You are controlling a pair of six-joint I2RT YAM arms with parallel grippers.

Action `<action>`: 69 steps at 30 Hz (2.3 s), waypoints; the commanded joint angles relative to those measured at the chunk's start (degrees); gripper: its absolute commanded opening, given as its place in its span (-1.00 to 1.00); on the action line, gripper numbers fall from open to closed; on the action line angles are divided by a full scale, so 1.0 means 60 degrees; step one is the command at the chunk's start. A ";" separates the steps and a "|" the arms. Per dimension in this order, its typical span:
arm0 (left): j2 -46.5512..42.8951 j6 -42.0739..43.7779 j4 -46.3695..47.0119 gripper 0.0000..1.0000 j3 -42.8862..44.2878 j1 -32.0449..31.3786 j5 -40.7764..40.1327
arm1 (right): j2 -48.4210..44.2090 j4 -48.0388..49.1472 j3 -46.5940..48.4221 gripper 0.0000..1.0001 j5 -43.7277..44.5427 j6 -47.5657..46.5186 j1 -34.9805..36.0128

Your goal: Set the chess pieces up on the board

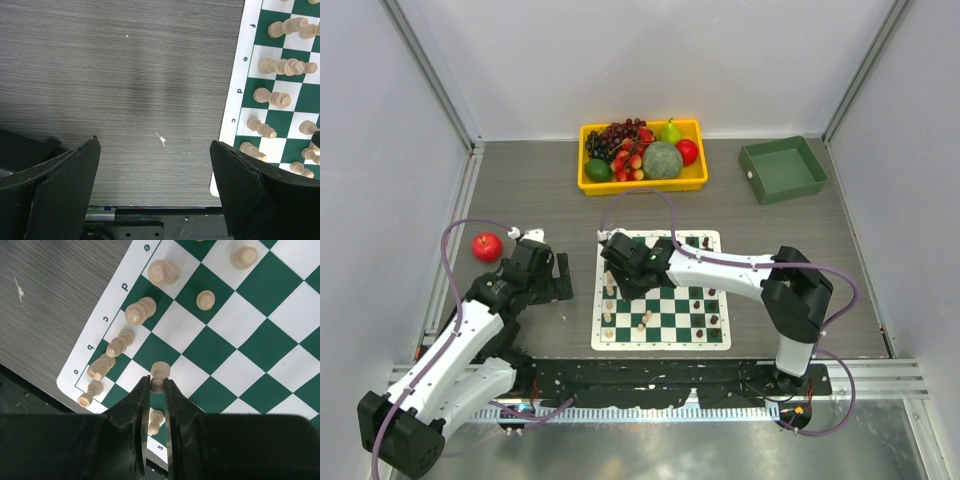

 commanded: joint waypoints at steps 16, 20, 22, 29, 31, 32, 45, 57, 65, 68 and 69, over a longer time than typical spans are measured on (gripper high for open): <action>-0.0092 -0.0048 0.0202 0.99 -0.0073 0.0038 -0.0112 | 0.0938 0.0259 0.0954 -0.58 0.0482 0.0285 -0.0153; -0.0091 -0.0048 0.0187 0.99 -0.0073 0.0038 -0.0127 | 0.1012 0.0259 0.0968 -0.57 0.0482 0.0285 -0.0182; -0.0091 -0.0048 0.0173 0.99 -0.0059 0.0038 -0.0127 | 0.1026 0.0259 0.0983 -0.57 0.0497 0.0270 -0.0197; -0.0048 -0.0077 0.0202 0.99 -0.0029 0.0053 -0.0112 | 0.1173 0.0274 0.1129 -0.57 0.0512 0.0226 -0.0314; -0.0033 -0.0063 0.0202 0.99 -0.0015 0.0038 -0.0127 | 0.1216 0.0274 0.1188 -0.57 0.0512 0.0212 -0.0358; -0.0018 -0.0062 0.0187 0.99 -0.0015 0.0038 -0.0127 | 0.1231 0.0288 0.1203 -0.57 0.0512 0.0211 -0.0358; 0.0099 -0.0033 0.0290 0.98 -0.0015 0.0038 -0.0054 | 0.1495 0.0244 0.1203 -0.56 0.0409 0.0153 -0.0431; 0.0041 -0.0033 0.0246 0.98 0.0015 0.0038 -0.0053 | 0.0984 0.0171 0.1174 -0.24 0.0292 0.0124 -0.0431; -0.0091 -0.0092 0.0187 0.98 0.0000 0.0038 -0.0053 | -0.0787 0.0435 -0.0259 -0.16 0.0745 0.0533 -0.0416; -0.0106 -0.0106 0.0216 0.98 -0.0029 0.0038 -0.0024 | -0.1199 0.0245 -0.0774 -0.15 0.0805 0.0592 -0.0416; -0.0106 -0.0106 0.0217 0.98 -0.0044 0.0038 -0.0010 | -0.1316 0.0172 -0.0978 -0.15 0.0776 0.0607 -0.0416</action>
